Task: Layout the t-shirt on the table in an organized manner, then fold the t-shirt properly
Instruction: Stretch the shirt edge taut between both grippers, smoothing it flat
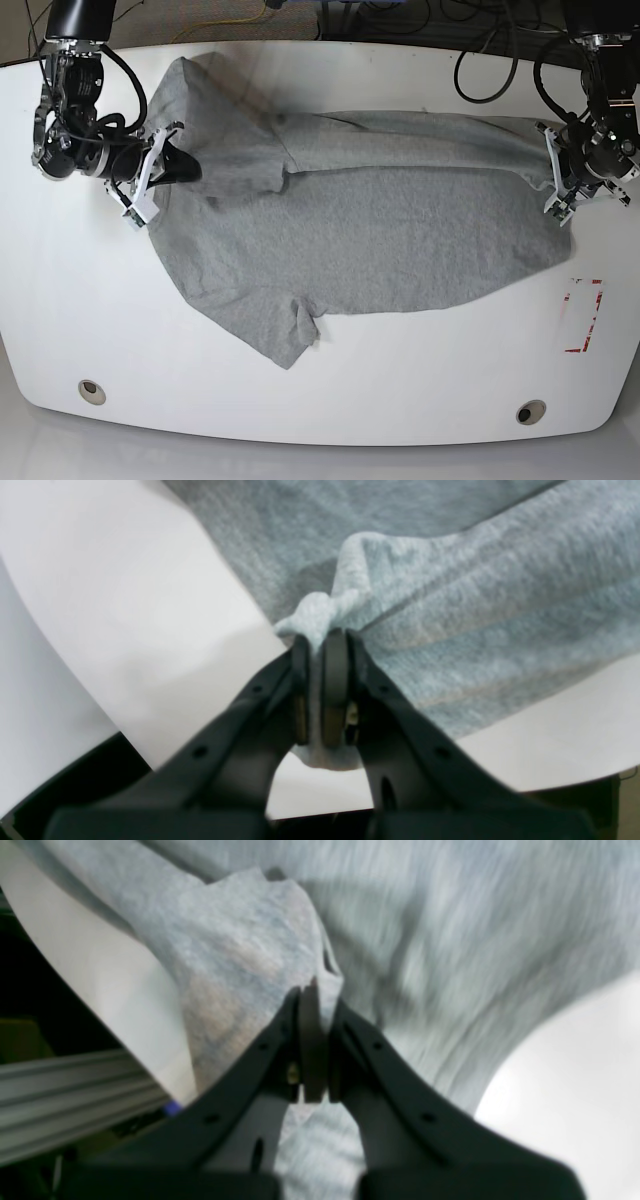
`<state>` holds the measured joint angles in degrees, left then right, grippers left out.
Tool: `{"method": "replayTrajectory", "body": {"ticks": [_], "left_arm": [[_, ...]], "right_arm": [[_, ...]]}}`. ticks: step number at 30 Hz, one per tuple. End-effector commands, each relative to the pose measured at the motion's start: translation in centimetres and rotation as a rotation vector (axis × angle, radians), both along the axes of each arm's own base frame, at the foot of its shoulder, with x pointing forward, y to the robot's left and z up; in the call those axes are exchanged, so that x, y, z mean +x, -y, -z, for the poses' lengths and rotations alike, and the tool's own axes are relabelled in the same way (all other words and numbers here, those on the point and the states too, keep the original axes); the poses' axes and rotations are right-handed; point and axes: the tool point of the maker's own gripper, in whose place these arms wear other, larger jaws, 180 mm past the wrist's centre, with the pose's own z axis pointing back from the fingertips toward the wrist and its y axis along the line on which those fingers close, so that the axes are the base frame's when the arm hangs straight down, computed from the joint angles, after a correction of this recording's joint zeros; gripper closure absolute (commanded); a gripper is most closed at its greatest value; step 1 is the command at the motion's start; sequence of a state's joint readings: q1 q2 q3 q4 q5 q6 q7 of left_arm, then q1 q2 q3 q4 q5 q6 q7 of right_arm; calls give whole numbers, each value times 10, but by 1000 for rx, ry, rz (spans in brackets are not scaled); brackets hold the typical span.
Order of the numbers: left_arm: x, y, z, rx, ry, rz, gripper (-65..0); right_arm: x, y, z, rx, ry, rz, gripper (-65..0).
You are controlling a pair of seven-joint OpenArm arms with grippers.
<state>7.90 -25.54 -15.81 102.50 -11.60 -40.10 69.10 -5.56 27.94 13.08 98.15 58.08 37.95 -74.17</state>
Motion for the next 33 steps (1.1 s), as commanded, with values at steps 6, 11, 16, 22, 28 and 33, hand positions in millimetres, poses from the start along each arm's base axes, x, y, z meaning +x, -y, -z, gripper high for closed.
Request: {"method": "replayTrajectory", "body": {"ticks": [6, 11, 16, 22, 28, 33], "left_arm": [[11, -13, -11, 30, 28, -15, 0], [11, -13, -11, 30, 28, -15, 0], [11, -12, -11, 26, 30, -14, 0], [18, 0, -10, 1, 55, 30, 0], [19, 4, -5, 28, 53, 64, 0], [15, -4, 3, 53, 22, 42, 0]], "right_arm": [[22, 2, -7, -13, 18, -41, 0], [29, -1, -4, -7, 6, -50, 0], [36, -5, 0, -2, -9, -62, 0], [42, -9, 1, -2, -15, -77, 0], [43, -11, 1, -1, -16, -82, -2], [43, -11, 1, -3, -16, -82, -17]]}}
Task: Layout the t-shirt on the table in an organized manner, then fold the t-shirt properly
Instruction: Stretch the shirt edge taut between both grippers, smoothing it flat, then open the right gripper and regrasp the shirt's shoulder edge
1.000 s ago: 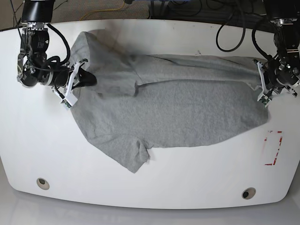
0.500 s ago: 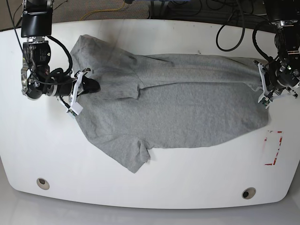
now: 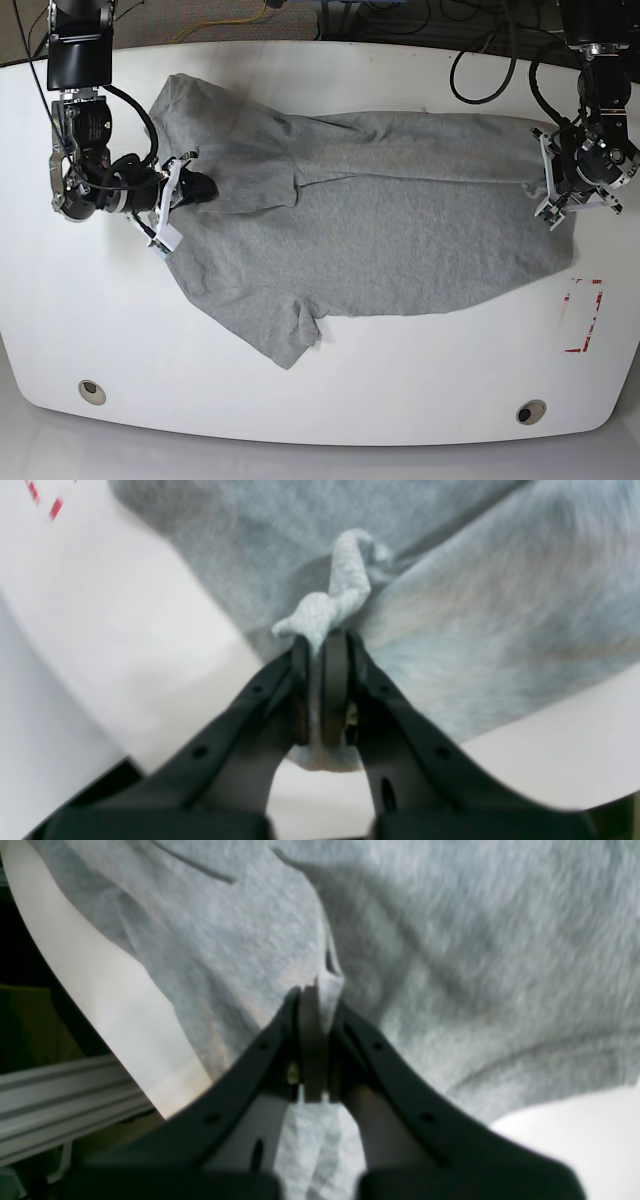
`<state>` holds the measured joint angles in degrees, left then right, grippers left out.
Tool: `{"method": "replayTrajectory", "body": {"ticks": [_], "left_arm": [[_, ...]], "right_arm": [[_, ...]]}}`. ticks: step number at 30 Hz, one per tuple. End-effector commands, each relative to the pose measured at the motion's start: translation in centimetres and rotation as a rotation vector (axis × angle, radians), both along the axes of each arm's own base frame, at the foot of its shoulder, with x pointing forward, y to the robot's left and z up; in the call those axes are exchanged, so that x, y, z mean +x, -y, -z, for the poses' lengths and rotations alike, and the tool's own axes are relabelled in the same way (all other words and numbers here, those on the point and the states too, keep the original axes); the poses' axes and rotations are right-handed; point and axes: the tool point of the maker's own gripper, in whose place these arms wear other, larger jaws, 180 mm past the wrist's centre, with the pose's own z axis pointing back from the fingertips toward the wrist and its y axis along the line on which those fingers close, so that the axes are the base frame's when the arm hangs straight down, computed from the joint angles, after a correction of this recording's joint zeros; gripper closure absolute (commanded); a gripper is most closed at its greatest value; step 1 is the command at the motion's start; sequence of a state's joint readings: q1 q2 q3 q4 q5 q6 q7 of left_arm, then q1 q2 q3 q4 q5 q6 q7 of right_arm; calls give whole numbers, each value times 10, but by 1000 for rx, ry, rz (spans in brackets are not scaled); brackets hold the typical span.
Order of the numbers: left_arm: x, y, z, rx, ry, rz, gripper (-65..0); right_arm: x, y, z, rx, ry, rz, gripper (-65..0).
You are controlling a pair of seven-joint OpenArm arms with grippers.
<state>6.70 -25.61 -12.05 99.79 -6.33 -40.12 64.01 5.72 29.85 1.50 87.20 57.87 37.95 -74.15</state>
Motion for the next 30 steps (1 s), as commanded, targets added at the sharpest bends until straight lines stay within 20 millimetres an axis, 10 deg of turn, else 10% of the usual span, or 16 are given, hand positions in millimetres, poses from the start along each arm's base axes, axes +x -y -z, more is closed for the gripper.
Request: {"method": "replayTrajectory", "body": {"ticks": [1, 14, 23, 30], "left_arm": [[4, -12, -4, 23, 6, -16, 0], [23, -26, 1, -14, 15, -70, -118], [33, -21, -9, -18, 54, -58, -394], [47, -13, -23, -32, 110, -53, -415]], "right_arm": [[11, 3, -14, 11, 50, 5, -40], [10, 37, -9, -119, 68, 69, -553], [-11, 35, -44, -160, 206, 49, -585], [-50, 43, -31, -170, 149, 86, -583]]}}
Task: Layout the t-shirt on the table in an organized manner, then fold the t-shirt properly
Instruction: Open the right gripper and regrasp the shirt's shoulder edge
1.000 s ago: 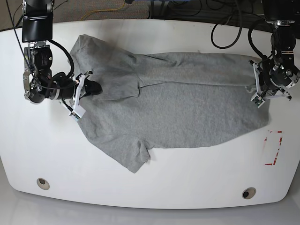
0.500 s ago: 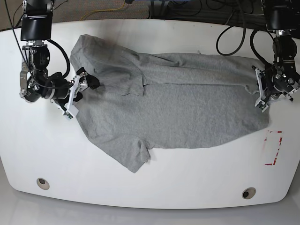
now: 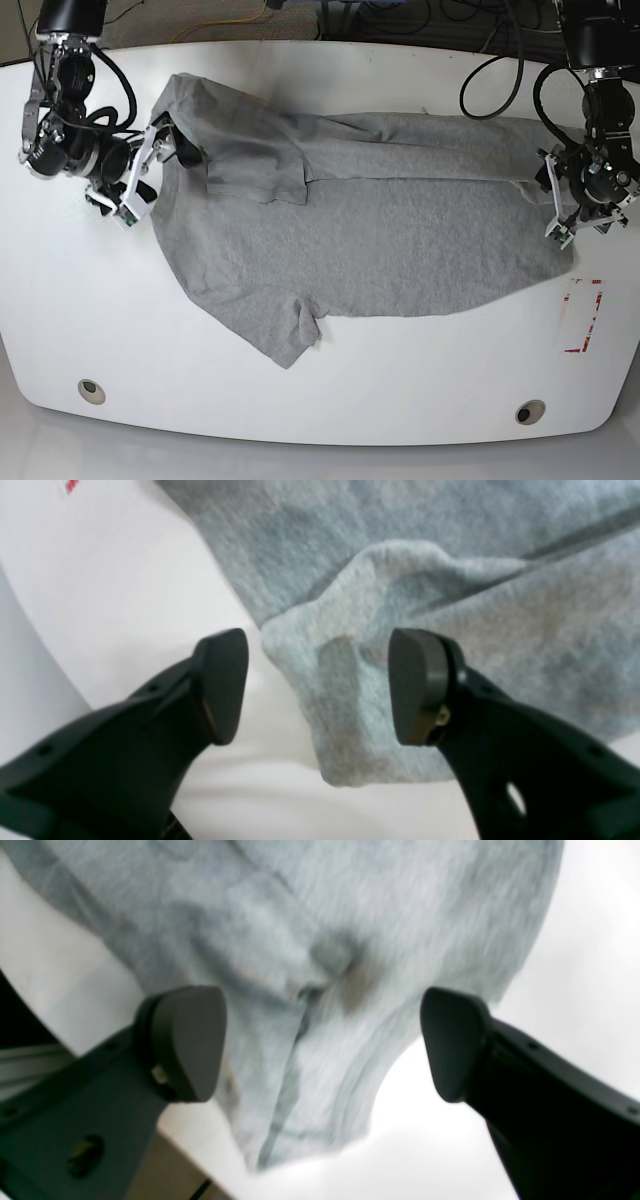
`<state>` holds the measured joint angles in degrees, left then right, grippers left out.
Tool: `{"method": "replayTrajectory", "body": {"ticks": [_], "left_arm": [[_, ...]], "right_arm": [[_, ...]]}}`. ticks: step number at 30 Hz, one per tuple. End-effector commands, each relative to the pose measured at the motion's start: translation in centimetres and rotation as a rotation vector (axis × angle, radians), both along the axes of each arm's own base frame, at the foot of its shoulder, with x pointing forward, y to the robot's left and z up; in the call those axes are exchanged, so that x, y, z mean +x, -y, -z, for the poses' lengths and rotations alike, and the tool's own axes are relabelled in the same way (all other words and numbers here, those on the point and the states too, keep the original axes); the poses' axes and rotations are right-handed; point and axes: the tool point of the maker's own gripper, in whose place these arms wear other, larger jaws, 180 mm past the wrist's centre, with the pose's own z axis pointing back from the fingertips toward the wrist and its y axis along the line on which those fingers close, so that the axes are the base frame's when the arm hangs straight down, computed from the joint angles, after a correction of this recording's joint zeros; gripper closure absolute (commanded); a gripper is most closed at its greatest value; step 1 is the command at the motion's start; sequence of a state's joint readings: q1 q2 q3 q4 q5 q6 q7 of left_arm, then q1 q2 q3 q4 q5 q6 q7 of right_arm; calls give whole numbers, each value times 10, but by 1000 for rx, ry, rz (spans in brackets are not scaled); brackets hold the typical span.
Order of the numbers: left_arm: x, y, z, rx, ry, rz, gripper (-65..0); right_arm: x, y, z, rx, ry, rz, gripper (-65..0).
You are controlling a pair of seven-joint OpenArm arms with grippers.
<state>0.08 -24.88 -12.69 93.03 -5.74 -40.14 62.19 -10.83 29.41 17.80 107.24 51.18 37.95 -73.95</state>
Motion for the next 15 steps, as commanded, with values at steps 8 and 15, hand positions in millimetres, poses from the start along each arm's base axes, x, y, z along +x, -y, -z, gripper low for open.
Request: {"method": "replayTrajectory", "body": {"ticks": [8, 15], "left_arm": [[18, -29, -40, -4, 139, -95, -415], [17, -47, -73, -83, 271, -177, -415]], "right_arm": [[-37, 12, 15, 35, -59, 110, -583], [-54, 7, 23, 72, -76, 132, -583]]}}
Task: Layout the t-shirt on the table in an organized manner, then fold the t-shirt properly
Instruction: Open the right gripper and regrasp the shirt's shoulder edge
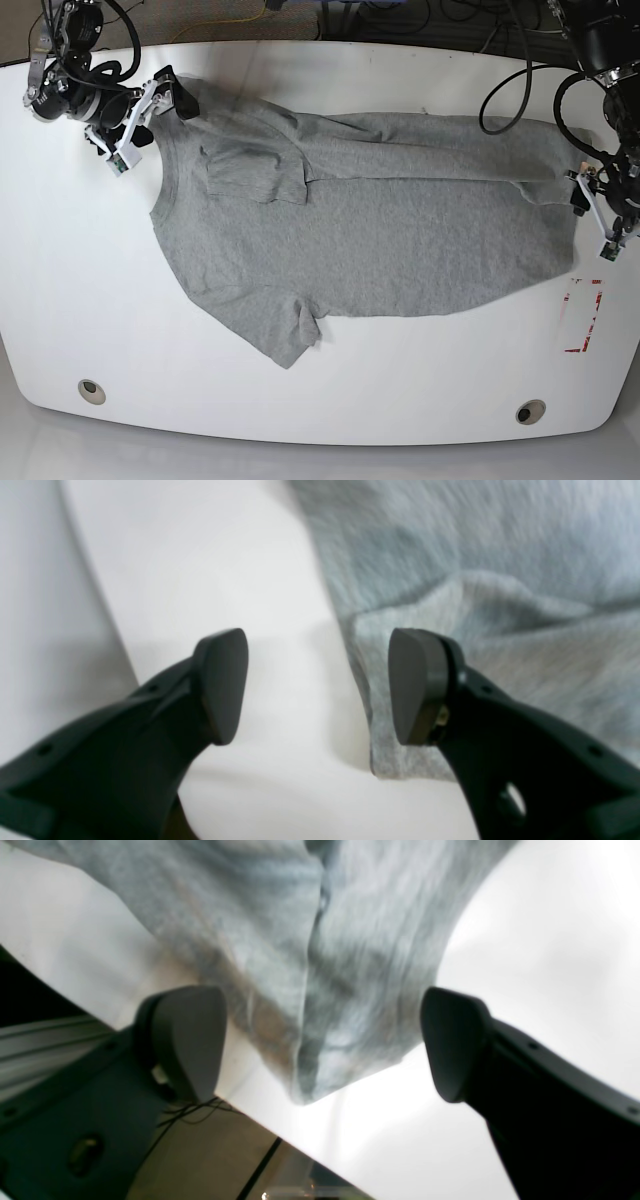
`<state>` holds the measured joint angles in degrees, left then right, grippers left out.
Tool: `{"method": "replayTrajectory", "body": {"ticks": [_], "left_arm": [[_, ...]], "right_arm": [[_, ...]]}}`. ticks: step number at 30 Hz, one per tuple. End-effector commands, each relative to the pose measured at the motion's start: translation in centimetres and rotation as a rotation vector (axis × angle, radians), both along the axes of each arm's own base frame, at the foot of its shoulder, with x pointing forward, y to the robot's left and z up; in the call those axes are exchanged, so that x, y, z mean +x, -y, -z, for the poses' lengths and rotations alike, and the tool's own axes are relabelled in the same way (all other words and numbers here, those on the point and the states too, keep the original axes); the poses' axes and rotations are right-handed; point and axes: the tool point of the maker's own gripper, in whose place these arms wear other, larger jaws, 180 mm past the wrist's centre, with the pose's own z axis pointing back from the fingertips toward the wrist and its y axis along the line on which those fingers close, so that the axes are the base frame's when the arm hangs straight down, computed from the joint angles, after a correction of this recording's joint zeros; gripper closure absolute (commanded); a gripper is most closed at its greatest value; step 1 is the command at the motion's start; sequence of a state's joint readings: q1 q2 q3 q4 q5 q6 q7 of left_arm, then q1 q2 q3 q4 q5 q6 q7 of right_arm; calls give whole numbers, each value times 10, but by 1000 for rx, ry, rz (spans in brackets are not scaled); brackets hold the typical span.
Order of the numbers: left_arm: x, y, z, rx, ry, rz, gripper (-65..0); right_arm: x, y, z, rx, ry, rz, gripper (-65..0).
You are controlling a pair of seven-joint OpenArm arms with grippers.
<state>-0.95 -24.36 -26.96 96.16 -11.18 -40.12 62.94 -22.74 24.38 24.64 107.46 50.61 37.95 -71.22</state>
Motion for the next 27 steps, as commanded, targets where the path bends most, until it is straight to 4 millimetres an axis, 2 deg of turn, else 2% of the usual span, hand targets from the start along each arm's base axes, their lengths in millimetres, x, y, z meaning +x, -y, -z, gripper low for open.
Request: {"method": "replayTrajectory", "body": {"ticks": [1, 10, 20, 27], "left_arm": [[6, -7, -24, -13, 91, -11, -415], [-21, -33, -36, -117, 177, -119, -415], [-40, -45, -37, -171, 217, -196, -415], [-47, -50, -33, -177, 213, -222, -414]], "right_arm": [[3, 0, -7, 8, 36, -2, -583], [1, 14, 8, -50, 19, 22, -583], [0, -1, 23, -101, 25, -51, -583], [-4, -5, 38, -94, -2, -12, -582]]}}
